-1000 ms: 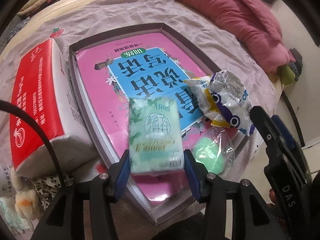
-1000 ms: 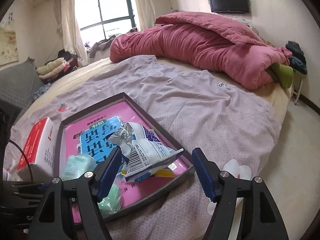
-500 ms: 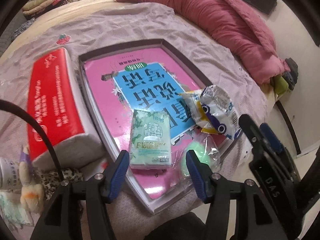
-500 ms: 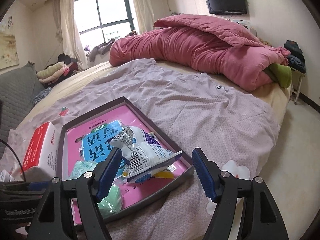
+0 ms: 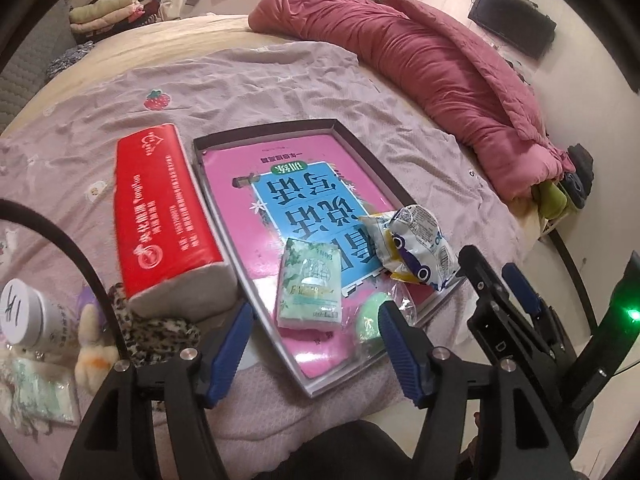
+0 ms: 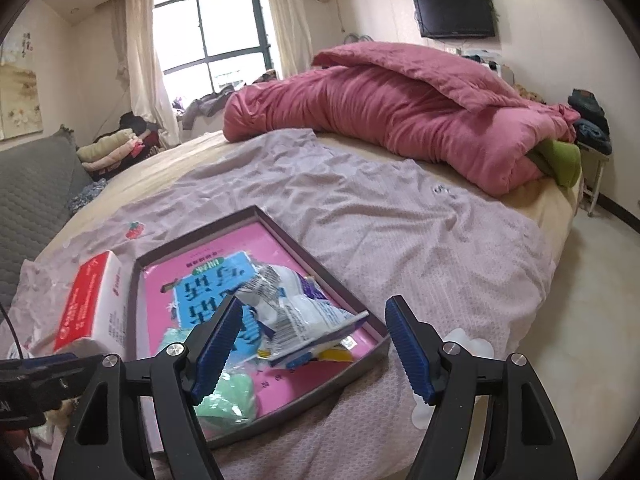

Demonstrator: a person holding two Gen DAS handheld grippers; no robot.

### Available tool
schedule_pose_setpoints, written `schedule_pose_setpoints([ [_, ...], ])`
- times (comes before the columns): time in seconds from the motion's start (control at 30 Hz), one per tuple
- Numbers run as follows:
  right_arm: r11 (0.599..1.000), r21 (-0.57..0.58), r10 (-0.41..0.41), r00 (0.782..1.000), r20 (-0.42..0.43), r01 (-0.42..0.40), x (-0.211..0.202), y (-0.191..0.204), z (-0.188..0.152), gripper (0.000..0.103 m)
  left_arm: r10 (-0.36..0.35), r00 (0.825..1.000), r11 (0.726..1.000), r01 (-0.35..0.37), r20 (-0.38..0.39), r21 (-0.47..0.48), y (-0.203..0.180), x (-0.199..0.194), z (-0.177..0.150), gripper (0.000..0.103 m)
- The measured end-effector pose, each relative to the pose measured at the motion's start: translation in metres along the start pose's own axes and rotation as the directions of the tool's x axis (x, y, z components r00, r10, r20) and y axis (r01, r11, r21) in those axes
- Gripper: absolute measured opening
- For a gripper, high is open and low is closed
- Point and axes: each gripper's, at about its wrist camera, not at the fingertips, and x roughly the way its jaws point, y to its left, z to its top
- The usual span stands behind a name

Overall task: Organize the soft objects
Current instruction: 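Withdraw both grippers from the tray back toward the pile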

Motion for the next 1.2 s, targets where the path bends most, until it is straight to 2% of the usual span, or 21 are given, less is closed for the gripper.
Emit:
schedule_pose_setpoints([
  [0.27, 0.995, -0.063, 0.082, 0.996, 0.044, -0.079, -0.027, 0.033, 0.013, 0.076, 0.027, 0.999, 0.999, -0.026, 0.03, -0.019, 0.018, -0.03, -0.012, 0.065],
  [0.57, 0.963, -0.163, 0.231, 0.97, 0.078, -0.216, -0.067, 0.099, 0.026, 0.076, 0.093, 0.989, 0.989, -0.078, 0.117, -0.122, 0.08, -0.094, -0.019, 0.065],
  [0.87, 0.912, -0.269, 0.341, 0.937, 0.076, -0.311, -0.094, 0.165, 0.028, 0.077, 0.175, 0.967, 0.957, -0.122, 0.186, -0.265, 0.157, -0.151, -0.028, 0.065],
  [1.1, 0.852, -0.353, 0.423, 0.905, 0.03, -0.387, -0.111, 0.212, 0.014, 0.077, 0.268, 0.946, 0.91, -0.187, 0.18, -0.371, 0.221, -0.177, -0.05, 0.065],
  [1.2, 0.819, -0.393, 0.457, 0.89, 0.003, -0.419, -0.117, 0.231, 0.004, 0.077, 0.287, 0.944, 0.888, -0.199, 0.164, -0.414, 0.247, -0.181, -0.061, 0.065],
])
